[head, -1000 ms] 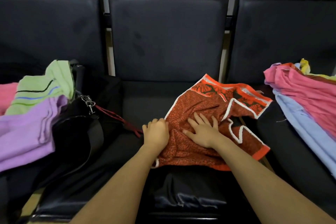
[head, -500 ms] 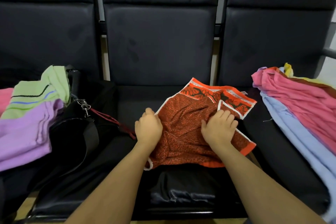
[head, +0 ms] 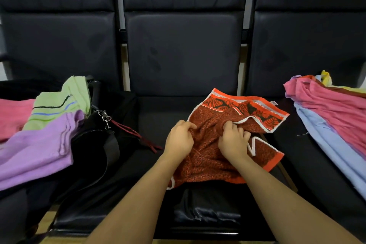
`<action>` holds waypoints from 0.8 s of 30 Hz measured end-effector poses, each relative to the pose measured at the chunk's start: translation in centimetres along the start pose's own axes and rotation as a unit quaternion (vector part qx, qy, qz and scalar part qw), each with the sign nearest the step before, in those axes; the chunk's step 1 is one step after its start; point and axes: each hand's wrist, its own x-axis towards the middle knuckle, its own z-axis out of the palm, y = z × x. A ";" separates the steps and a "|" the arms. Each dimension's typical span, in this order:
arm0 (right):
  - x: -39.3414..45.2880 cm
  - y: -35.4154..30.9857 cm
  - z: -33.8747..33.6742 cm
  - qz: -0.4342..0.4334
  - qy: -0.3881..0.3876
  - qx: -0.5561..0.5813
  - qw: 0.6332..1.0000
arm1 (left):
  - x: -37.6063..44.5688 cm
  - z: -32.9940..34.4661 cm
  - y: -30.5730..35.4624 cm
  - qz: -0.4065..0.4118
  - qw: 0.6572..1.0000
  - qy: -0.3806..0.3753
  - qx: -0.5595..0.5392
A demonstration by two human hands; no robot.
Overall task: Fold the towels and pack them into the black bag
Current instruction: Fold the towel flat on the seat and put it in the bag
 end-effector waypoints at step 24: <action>-0.1 -2.5 -5.8 -0.236 0.078 0.433 0.866 | 1.0 -1.1 1.9 -0.011 0.991 0.072 -0.116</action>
